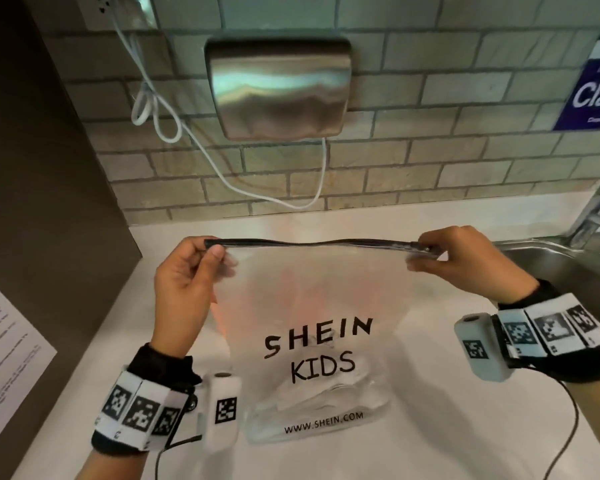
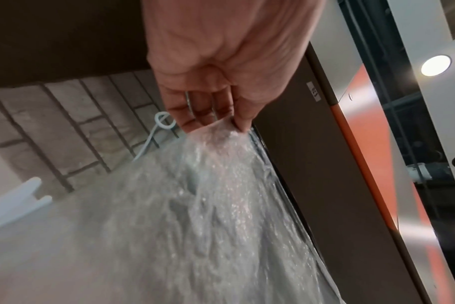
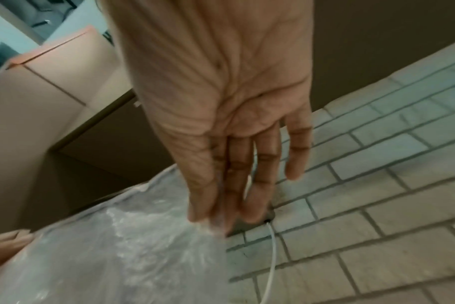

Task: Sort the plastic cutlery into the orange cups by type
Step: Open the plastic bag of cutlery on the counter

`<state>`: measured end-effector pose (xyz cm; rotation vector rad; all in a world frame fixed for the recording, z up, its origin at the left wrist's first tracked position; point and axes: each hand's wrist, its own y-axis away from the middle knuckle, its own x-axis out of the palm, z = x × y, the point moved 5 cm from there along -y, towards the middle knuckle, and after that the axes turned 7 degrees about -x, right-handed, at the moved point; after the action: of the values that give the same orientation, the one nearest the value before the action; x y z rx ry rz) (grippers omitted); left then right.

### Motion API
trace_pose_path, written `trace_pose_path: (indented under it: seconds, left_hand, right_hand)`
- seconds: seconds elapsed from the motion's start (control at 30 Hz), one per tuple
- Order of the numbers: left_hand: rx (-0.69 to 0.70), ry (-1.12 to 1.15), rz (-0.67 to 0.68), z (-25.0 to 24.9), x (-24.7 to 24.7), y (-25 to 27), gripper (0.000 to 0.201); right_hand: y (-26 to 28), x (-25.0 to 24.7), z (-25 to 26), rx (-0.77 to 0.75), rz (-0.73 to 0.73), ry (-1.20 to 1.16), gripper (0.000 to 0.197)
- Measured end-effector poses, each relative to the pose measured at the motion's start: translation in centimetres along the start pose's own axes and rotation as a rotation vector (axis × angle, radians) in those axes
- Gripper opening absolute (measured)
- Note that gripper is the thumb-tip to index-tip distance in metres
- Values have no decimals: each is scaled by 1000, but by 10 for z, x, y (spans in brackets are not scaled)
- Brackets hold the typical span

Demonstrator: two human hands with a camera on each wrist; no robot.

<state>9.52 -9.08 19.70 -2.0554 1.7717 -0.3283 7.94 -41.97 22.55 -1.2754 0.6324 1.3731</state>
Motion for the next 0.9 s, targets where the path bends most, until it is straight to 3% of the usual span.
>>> trace_pose_path:
  seconds: [0.13, 0.2, 0.37, 0.47, 0.53, 0.63, 0.77, 0.83, 0.9]
  left_hand:
    - [14, 21, -53, -9, -13, -5, 19]
    - [8, 34, -77, -12, -19, -3, 19]
    - [-39, -47, -119, -14, -29, 7, 22]
    - [113, -305, -231, -34, -29, 14, 16]
    - [268, -514, -253, -54, -13, 20, 23]
    - [406, -590, -101, -74, 35, 27, 28]
    - [443, -682, 159, -77, 105, 36, 34]
    - [440, -771, 249, -75, 134, 40, 38]
    - [436, -817, 291, -73, 152, 42, 37]
  right_hand:
    - [4, -6, -11, 66, -188, -392, 18]
    - [4, -1, -7, 55, -206, -574, 15]
    - [10, 18, -2, 62, -202, -970, 30]
    - [13, 25, 2, 18, -249, -1109, 43]
    - [12, 29, 6, -13, -282, -1142, 50]
    - [13, 30, 14, -36, -348, -1107, 53]
    - [21, 27, 23, -73, -430, -1106, 32]
    - [26, 26, 26, -101, -462, -1098, 32]
    - [32, 25, 28, -122, -502, -1072, 20]
